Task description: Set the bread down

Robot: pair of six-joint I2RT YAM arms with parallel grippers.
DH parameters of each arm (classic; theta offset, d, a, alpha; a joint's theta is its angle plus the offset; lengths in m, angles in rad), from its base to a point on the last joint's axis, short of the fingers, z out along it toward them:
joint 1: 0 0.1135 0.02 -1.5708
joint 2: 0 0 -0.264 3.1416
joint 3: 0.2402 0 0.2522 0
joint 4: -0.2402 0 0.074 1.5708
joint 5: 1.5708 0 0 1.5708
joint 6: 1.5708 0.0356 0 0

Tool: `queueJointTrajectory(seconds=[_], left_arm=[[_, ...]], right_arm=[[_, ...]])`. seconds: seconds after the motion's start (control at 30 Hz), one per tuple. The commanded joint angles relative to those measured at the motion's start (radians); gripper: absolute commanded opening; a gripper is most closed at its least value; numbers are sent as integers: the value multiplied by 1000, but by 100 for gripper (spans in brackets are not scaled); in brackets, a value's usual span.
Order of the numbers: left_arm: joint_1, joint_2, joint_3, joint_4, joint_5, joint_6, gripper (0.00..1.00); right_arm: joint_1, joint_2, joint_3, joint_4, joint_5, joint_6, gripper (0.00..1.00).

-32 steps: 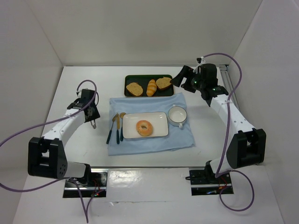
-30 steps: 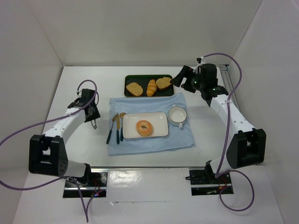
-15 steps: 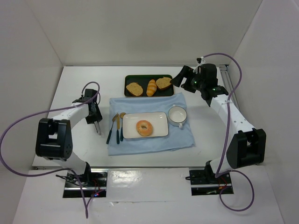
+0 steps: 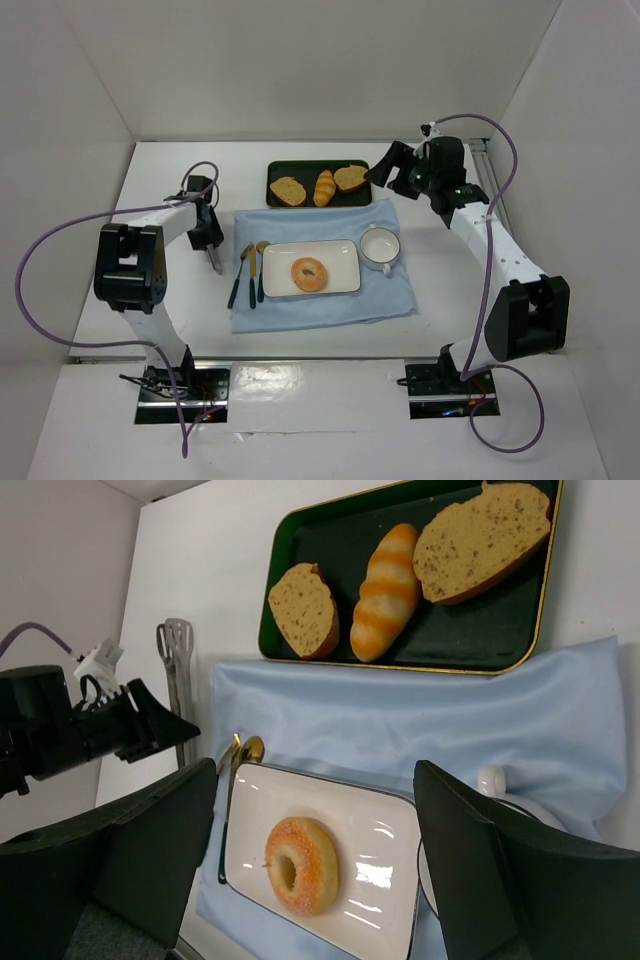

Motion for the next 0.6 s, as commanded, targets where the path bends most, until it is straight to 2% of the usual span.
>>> queueJointTrajectory(seconds=[0.0, 0.2, 0.23, 0.27, 0.4, 0.57], left_arm=[[24, 50, 45, 11, -1, 23, 49], [46, 118, 77, -11, -1, 50, 57], [46, 132, 77, -11, -1, 50, 60], [55, 141, 77, -11, -1, 50, 66], [64, 159, 77, -20, 24, 70, 76], [82, 188, 105, -45, 34, 89, 81]], right_arm=[[-1, -9, 57, -10, -1, -21, 86], [-1, 10, 79, -30, 8, -30, 86], [-1, 10, 79, -30, 8, -30, 86], [-1, 10, 79, -30, 8, -30, 86], [-1, 10, 79, -30, 8, -30, 86], [-1, 10, 79, -48, 17, -41, 86]])
